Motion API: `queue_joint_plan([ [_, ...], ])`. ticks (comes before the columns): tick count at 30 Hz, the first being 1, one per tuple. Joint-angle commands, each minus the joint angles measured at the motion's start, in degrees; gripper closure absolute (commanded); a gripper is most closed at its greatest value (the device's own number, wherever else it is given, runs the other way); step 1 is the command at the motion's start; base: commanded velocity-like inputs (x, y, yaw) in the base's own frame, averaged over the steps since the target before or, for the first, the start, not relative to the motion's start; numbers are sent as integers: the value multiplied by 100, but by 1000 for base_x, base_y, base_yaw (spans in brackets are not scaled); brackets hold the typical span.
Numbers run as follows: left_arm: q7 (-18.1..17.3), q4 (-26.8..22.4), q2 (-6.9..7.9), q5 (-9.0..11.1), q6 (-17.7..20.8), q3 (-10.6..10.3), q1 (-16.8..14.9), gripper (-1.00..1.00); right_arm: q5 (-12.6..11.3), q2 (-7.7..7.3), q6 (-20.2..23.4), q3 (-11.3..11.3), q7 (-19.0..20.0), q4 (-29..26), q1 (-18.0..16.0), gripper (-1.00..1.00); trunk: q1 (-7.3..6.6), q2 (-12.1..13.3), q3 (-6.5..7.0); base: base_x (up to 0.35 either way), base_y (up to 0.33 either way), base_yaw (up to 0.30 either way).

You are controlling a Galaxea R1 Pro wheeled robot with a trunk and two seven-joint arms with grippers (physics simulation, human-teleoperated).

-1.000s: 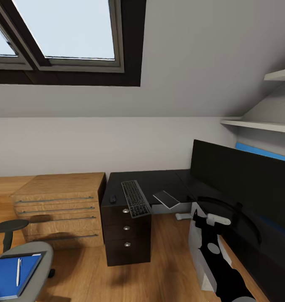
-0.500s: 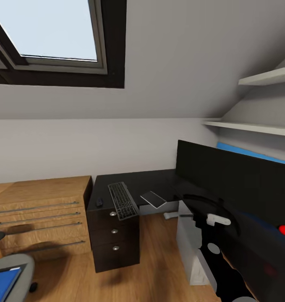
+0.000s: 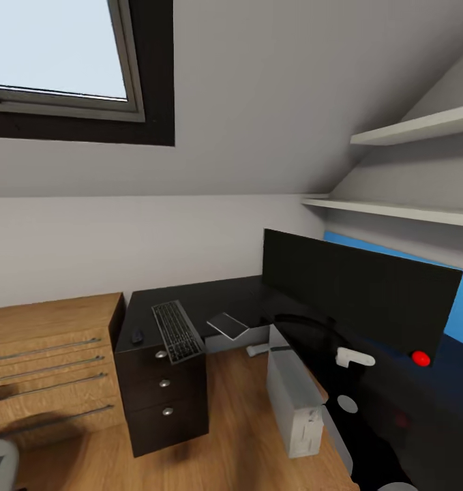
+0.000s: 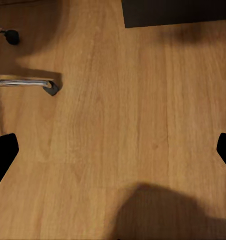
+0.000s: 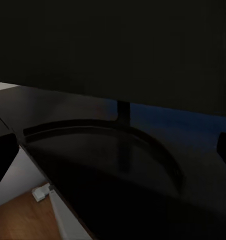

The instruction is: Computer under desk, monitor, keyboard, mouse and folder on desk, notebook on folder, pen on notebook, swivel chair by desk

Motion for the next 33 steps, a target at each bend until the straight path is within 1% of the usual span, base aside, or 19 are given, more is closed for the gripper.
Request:
queue_joint_plan([
  [1, 27, 1, 0, 48, -19, -50, -3, -100, -44, -3, -36, 11, -17, 4, -6, -100, 0, -4, -3, 0, 0, -231],
  [14, 28, 1, -1, 48, -25, -50, -1, -100, -44, -6, -36, 9, -17, 4, -6, -100, 0, -4, 48, 0, 0, -219],
  [33, 28, 1, -1, 48, -17, -50, -3, -100, -44, 8, -36, 15, -24, 3, -6, -100, 0, -4, 51, 0, 0, -17],
])
